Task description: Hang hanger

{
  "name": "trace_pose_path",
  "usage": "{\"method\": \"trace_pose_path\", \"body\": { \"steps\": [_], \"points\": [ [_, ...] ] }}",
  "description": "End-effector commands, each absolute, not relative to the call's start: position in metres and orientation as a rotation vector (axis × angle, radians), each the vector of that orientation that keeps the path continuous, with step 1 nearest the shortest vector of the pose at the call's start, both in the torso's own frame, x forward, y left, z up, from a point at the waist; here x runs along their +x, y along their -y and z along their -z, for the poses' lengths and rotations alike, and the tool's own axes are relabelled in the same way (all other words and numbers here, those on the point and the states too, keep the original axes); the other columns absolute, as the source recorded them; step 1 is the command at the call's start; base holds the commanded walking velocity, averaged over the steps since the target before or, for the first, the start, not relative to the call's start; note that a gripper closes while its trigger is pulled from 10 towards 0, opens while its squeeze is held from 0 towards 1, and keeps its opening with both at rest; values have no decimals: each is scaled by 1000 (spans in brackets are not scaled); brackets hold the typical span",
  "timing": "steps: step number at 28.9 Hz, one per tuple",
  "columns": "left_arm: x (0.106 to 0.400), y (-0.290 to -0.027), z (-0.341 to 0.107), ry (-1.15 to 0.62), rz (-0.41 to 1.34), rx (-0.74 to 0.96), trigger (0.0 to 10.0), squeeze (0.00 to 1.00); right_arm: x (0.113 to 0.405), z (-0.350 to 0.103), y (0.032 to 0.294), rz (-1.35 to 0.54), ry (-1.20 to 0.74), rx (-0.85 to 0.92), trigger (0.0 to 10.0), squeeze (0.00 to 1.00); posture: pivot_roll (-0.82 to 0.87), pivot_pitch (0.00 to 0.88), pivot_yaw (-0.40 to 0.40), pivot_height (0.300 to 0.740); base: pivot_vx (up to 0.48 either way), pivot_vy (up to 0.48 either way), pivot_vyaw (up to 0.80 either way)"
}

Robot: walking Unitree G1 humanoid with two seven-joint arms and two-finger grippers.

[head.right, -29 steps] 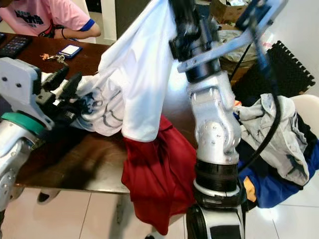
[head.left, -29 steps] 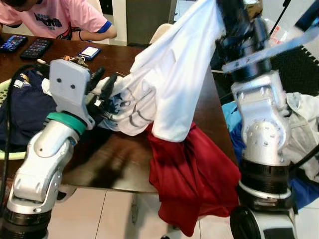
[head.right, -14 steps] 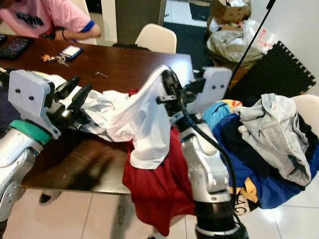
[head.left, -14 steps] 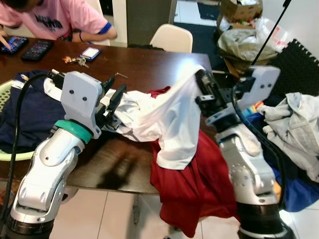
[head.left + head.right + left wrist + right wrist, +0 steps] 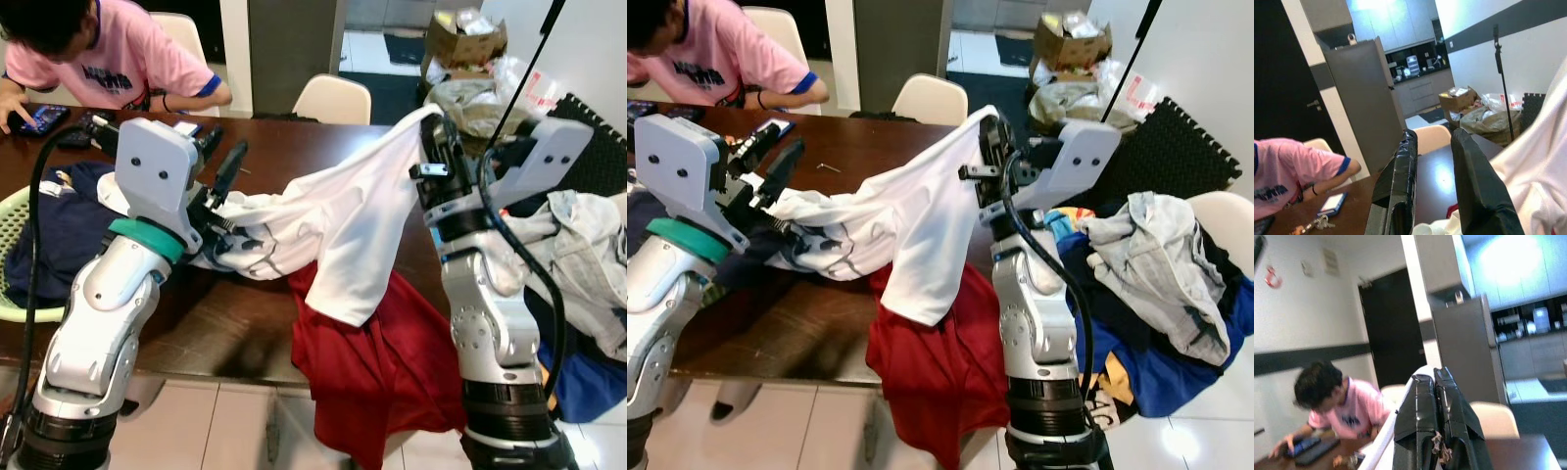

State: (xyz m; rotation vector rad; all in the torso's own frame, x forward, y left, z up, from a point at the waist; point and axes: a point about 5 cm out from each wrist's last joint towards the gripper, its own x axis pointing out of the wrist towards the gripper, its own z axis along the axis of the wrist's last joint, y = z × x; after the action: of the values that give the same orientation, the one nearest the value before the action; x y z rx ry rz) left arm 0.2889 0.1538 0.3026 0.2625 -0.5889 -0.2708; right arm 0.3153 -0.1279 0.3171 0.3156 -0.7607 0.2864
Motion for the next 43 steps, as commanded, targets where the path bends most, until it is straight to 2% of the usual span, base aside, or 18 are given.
{"method": "trace_pose_path", "body": {
  "steps": [1, 4, 8, 15, 32, 43],
  "points": [
    [292, -153, -296, 567, 279, 260, 10000, 0, 307, -331, 135, -266, 843, 323, 10000, 0, 50, 0, 50, 740, 0, 0, 0],
    [293, -150, -294, 563, 286, 259, 10000, 0, 305, -336, 137, -267, 868, 317, 10000, 0, 41, 0, 52, 740, 0, 0, 0],
    [297, -150, -282, 530, 286, 241, 10000, 0, 311, -310, 125, -297, 775, 240, 10000, 0, 27, 9, 42, 740, 0, 0, 0],
    [298, -153, -280, 524, 279, 237, 10000, 0, 316, -305, 125, -290, 756, 237, 10000, 0, 28, 11, 40, 740, 0, 0, 0],
    [304, -151, -280, 531, 281, 235, 10000, 0, 322, -295, 128, -276, 727, 222, 10000, 0, 23, 25, 41, 676, 0, 0, 0],
    [304, -149, -279, 533, 281, 234, 10000, 0, 323, -290, 127, -282, 713, 215, 10000, 0, 22, 26, 39, 656, 0, 0, 0]
  ]
}}
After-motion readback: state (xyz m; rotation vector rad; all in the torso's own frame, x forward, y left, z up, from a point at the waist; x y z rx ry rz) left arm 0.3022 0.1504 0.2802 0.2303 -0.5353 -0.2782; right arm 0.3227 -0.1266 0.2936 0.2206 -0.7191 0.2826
